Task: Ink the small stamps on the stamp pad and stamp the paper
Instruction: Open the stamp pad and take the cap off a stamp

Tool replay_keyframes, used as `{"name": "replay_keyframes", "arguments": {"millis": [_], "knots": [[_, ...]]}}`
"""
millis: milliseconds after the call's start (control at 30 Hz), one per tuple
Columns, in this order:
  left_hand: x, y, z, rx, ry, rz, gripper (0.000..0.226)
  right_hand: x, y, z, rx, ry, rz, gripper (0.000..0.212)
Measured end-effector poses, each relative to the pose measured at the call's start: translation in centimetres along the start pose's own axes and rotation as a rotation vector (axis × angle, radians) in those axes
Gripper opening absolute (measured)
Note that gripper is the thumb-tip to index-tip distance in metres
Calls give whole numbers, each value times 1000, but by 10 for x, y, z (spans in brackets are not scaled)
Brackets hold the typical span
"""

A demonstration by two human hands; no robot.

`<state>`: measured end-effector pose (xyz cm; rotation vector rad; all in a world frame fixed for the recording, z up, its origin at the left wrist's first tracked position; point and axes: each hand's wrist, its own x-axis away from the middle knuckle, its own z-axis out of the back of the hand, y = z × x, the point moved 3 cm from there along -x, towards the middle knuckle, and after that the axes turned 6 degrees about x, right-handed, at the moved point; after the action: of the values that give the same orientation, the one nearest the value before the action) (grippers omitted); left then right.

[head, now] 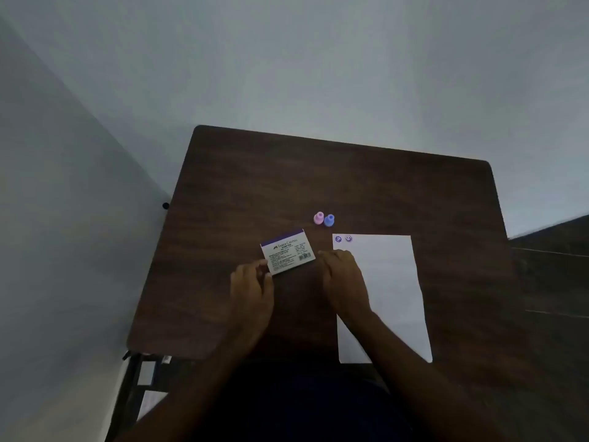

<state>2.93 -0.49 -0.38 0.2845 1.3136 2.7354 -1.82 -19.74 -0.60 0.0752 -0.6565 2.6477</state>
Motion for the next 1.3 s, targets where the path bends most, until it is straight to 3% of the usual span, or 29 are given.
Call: {"name": "replay_keyframes", "arguments": {"millis": [100,200,467,600,700,833,1033,1133,1300], "knots": [[-10,-5,-8,13,-138,153,33,-10,2,-8,26,-23,-102,28],[-19,-16,-16,58,-211,336,36,-19,7,-22,-10,-152,-213,21],[-20,-27,-29,188,-294,511,43,-33,22,-43,-192,-315,-396,42],[-23,-24,-31,187,-296,495,40,-33,21,-45,-236,-273,-405,37],[-27,-21,-30,282,-328,440,24,-33,21,-44,-227,-257,-389,32],[-33,-22,-21,334,-332,496,34,-36,20,-40,-168,-253,-355,32],[-46,-12,-4,298,-308,430,19,-53,9,-18,-91,-179,-218,17],[-59,-13,3,275,-262,414,24,-69,-4,-7,-43,-172,-153,12],[-84,-12,13,279,-205,398,28,-88,-23,7,-62,-101,-115,23]]}}
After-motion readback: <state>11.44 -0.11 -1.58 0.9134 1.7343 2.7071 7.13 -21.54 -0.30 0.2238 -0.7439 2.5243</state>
